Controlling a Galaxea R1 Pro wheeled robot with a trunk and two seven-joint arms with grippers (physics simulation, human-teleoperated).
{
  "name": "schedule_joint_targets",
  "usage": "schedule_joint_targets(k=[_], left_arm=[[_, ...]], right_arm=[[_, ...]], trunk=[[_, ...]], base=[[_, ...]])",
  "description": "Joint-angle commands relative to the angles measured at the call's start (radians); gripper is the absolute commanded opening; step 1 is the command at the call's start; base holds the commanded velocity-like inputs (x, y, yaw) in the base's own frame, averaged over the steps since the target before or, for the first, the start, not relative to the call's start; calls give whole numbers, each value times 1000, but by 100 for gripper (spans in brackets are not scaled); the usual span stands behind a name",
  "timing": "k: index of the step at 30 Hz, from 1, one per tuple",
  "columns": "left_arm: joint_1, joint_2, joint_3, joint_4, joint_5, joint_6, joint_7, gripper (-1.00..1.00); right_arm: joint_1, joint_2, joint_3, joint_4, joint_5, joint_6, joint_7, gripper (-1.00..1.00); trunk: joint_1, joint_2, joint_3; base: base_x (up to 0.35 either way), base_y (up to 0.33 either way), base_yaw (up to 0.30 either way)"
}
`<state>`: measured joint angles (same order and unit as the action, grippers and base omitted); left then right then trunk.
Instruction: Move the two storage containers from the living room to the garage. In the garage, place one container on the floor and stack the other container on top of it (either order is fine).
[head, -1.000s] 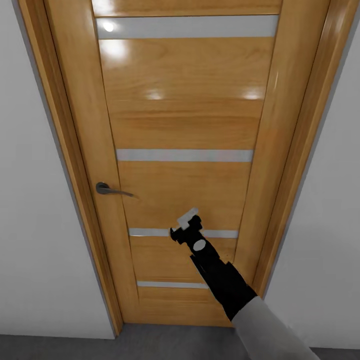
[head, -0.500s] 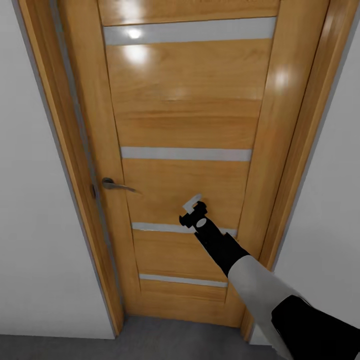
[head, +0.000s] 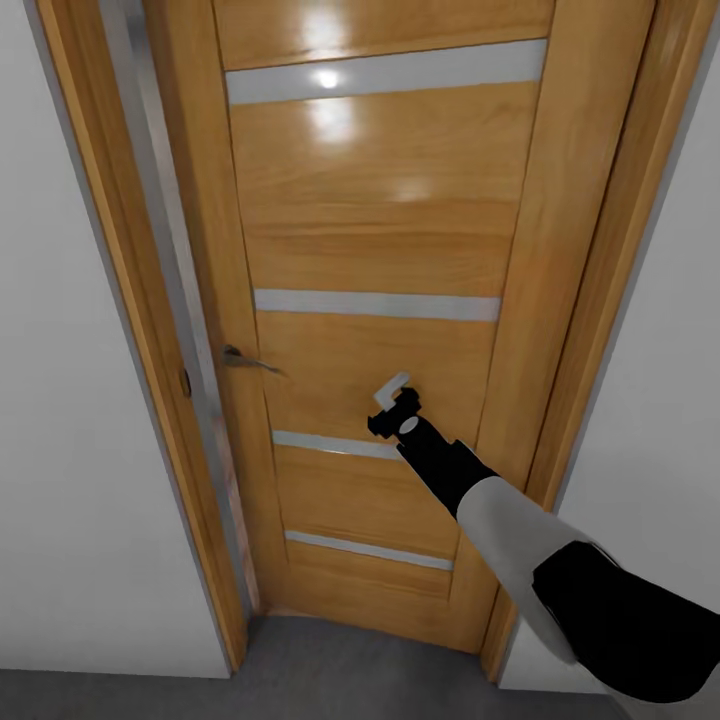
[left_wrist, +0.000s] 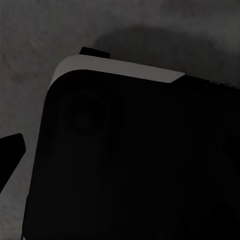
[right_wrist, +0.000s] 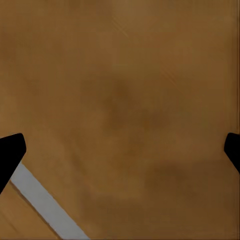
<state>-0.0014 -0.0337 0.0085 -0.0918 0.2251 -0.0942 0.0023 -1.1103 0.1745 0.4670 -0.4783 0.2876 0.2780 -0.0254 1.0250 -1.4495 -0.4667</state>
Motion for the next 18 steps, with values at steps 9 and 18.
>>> schedule_joint_targets(k=[9, 18], left_arm=[[0, 0, -1, 1, 4, -2, -2, 100], [0, 0, -1, 1, 4, -2, -2, 100]], right_arm=[[-2, 0, 5, -3, 13, -12, -4, 100], [-2, 0, 5, -4, 13, -15, -4, 100]], trunk=[[0, 0, -1], [0, 0, -1]], base=[[189, 0, 0], [277, 0, 0]])
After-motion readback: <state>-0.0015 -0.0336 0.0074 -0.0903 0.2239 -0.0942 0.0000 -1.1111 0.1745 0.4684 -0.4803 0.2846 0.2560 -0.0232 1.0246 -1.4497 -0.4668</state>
